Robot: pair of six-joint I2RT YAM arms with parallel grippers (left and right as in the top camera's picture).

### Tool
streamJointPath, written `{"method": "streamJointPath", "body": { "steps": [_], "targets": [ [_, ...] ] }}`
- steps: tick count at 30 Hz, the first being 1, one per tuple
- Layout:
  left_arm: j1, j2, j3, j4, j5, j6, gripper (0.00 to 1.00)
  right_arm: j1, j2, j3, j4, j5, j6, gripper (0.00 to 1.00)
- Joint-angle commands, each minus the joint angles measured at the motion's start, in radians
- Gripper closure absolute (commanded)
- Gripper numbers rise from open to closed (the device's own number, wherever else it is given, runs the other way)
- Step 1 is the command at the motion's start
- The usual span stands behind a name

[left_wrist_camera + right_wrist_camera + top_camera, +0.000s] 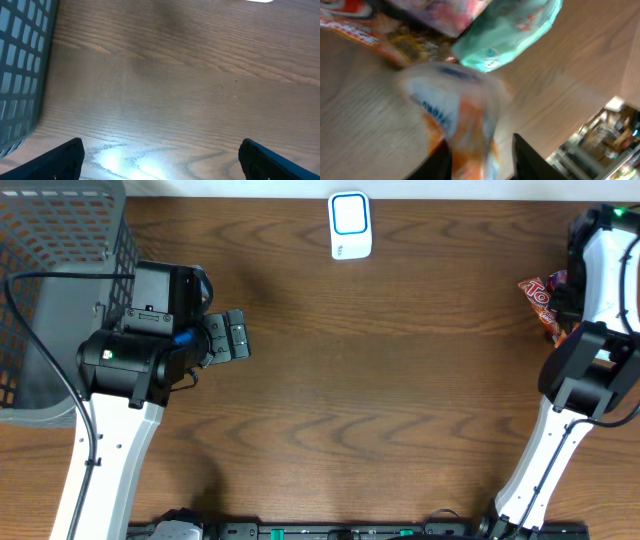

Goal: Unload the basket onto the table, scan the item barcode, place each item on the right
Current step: 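Move the Kleenex pack right and set it by the snack packs, then open the right gripper and lift it away from the snack pile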

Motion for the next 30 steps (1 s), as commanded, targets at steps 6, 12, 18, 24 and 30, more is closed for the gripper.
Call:
{"method": "streamJointPath", "body": {
  "steps": [6, 12, 18, 24, 30],
  "targets": [
    [0.001, 0.002, -0.002, -0.002, -0.013, 0.006, 0.02, -0.004, -0.038, 0.005, 0.003, 0.009, 0.043, 0.06],
    [0.001, 0.002, -0.002, -0.002, -0.013, 0.005, 0.02, -0.004, -0.140, 0.005, 0.003, -0.032, 0.056, 0.04],
    [0.001, 0.002, -0.002, -0.002, -0.013, 0.006, 0.02, 0.003, -0.348, 0.005, 0.034, -0.171, 0.055, 0.03],
    [0.001, 0.002, -0.002, -0.002, -0.013, 0.005, 0.02, 0.056, -0.530, 0.005, 0.014, -0.309, -0.008, 0.04],
    [0.001, 0.002, -0.002, -0.002, -0.013, 0.005, 0.02, 0.174, -0.647, 0.002, -0.019, -0.309, -0.027, 0.05]
  ]
}}
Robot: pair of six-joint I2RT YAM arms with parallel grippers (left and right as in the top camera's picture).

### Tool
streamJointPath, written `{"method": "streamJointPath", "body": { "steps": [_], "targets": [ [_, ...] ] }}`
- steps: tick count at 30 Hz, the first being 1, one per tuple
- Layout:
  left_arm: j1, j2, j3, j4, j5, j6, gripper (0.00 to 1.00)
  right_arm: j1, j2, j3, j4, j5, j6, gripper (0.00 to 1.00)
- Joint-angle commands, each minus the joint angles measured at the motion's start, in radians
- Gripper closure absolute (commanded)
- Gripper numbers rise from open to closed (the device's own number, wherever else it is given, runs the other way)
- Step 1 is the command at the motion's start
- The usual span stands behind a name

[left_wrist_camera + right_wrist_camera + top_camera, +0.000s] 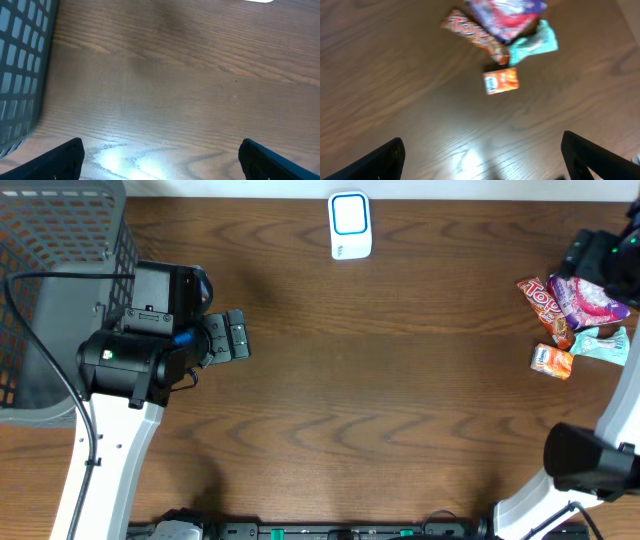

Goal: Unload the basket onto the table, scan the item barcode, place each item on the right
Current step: 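Open the right gripper and lift it away from the snack pile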

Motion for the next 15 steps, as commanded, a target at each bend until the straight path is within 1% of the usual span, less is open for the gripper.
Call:
{"method": "streamJointPath", "body": {
  "steps": [1, 6, 10, 13, 15],
  "targets": [
    [0.001, 0.002, -0.002, -0.002, -0.013, 0.006, 0.02, 0.073, -0.057, 0.000, -0.004, -0.028, -0.037, 0.05],
    [0.001, 0.002, -0.002, -0.002, -0.013, 0.006, 0.02, 0.148, -0.138, -0.038, -0.004, -0.028, -0.055, 0.05],
    [0.001, 0.002, -0.002, -0.002, -0.013, 0.006, 0.02, 0.199, -0.233, -0.158, 0.015, -0.028, -0.056, 0.05],
    [0.001, 0.002, -0.002, -0.002, -0.013, 0.006, 0.02, 0.220, -0.308, -0.284, 0.053, -0.029, -0.059, 0.05],
    [0.001, 0.002, -0.002, -0.002, -0.013, 0.006, 0.02, 0.233, -0.376, -0.402, 0.106, -0.037, -0.059, 0.04]
  ]
}}
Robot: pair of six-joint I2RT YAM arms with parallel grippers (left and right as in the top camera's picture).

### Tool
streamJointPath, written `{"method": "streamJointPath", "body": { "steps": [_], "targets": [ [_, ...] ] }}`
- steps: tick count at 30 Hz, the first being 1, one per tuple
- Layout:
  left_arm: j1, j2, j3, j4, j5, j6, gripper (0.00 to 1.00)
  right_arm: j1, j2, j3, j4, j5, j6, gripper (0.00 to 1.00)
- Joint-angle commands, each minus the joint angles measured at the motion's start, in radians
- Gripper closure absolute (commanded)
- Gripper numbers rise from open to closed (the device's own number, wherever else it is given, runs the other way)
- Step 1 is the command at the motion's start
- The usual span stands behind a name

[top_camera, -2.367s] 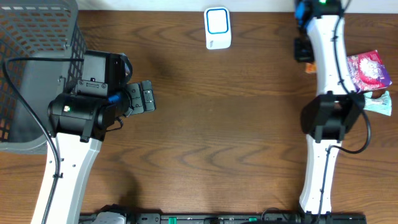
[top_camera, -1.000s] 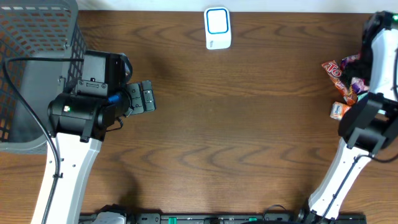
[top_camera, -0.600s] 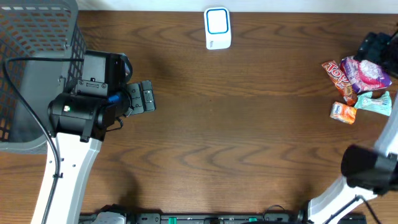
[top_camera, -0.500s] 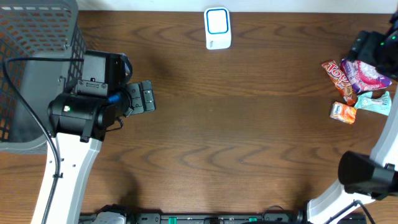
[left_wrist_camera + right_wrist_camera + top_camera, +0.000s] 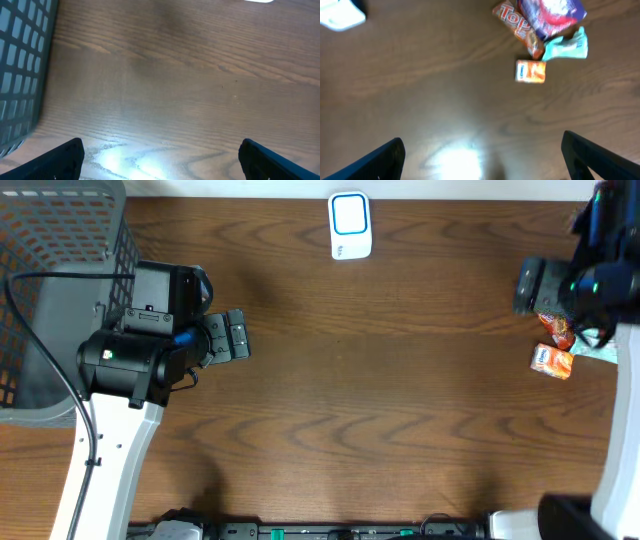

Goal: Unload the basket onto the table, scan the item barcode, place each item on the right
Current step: 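Open the right gripper and lift it away from the snack pile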

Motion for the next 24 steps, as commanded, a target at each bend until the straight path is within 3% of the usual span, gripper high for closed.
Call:
{"method": "streamJointPath", "body": {
  "steps": [1, 11, 15, 24],
  "targets": [
    [0.001, 0.002, -0.002, -0.002, -0.013, 0.006, 0.02, 0.029, -0.114, -0.193, 0.074, -0.022, -0.015, 0.05],
    [0.001, 0.002, -0.002, -0.002, -0.013, 0.006, 0.02, 0.117, -0.562, -0.757, 0.426, -0.151, -0.040, 0.06],
    [0.001, 0.002, -0.002, -0.002, -0.013, 0.006, 0.02, 0.133, -0.776, -0.967, 0.563, -0.151, -0.040, 0.01],
    [0.001, 0.002, -0.002, -0.002, -0.013, 0.006, 0.02, 0.133, -0.884, -1.135, 0.719, -0.072, -0.040, 0.01]
  ]
}}
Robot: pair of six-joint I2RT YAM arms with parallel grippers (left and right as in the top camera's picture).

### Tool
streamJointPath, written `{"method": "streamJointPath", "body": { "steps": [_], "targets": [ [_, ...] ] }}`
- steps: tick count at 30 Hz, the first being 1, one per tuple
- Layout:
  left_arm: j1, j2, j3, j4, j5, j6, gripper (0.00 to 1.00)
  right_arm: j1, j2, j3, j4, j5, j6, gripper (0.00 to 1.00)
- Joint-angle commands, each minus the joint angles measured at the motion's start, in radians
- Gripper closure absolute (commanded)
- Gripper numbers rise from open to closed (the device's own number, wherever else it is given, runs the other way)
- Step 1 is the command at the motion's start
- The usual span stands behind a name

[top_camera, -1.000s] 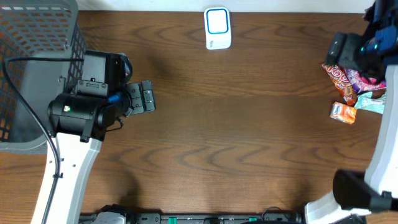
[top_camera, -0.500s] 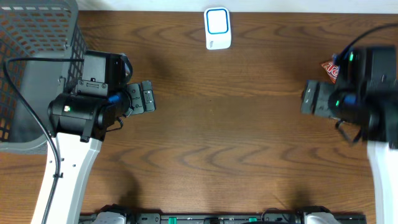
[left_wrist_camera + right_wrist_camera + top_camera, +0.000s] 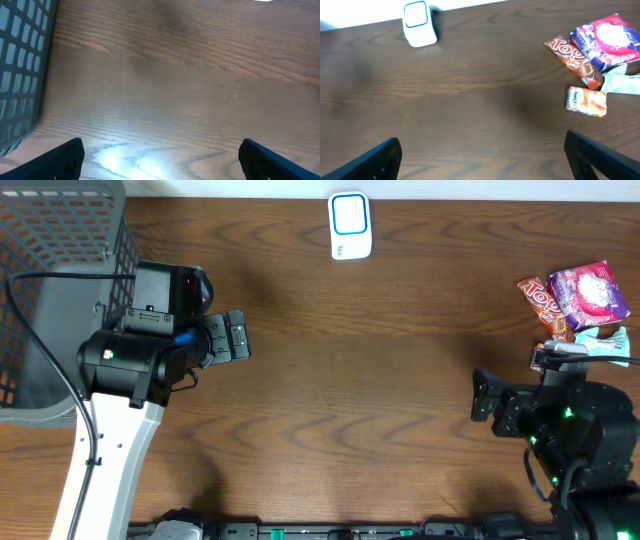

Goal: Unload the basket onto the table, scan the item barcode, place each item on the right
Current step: 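Open the right gripper and lift it away from the snack pile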

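Observation:
The white scanner with a blue face stands at the table's far edge. The items lie in a pile at the right: a red Toppo bar, a purple pouch, a teal packet and a small orange box. My right gripper hangs open and empty in front of and left of the pile, looking across the table. My left gripper is open over bare wood at the left.
A grey mesh basket fills the far left corner beside my left arm. In the overhead view my right arm covers most of the orange box.
My right gripper was over the left edge of the snack pile; now it is nearer the front edge, lower left of the pile. It is still open. The left arm and the snacks are unchanged.
At first my right gripper was down in the pile, its fingers close around the blurred orange box. Then it was wide open high above the pile, the box lying on the table. Now it stands empty in front of the pile. The left arm never moved.

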Motion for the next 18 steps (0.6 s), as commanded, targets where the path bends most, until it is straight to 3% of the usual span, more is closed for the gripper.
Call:
{"method": "streamJointPath", "body": {
  "steps": [1, 18],
  "targets": [
    [0.001, 0.002, 0.002, -0.002, -0.013, 0.005, 0.03, 0.011, 0.010, -0.047, 0.015, 0.035, -0.010, 0.01],
    [0.001, 0.002, 0.002, -0.002, -0.013, 0.005, 0.02, 0.011, 0.027, -0.080, 0.010, 0.024, 0.027, 0.01]
  ]
}}
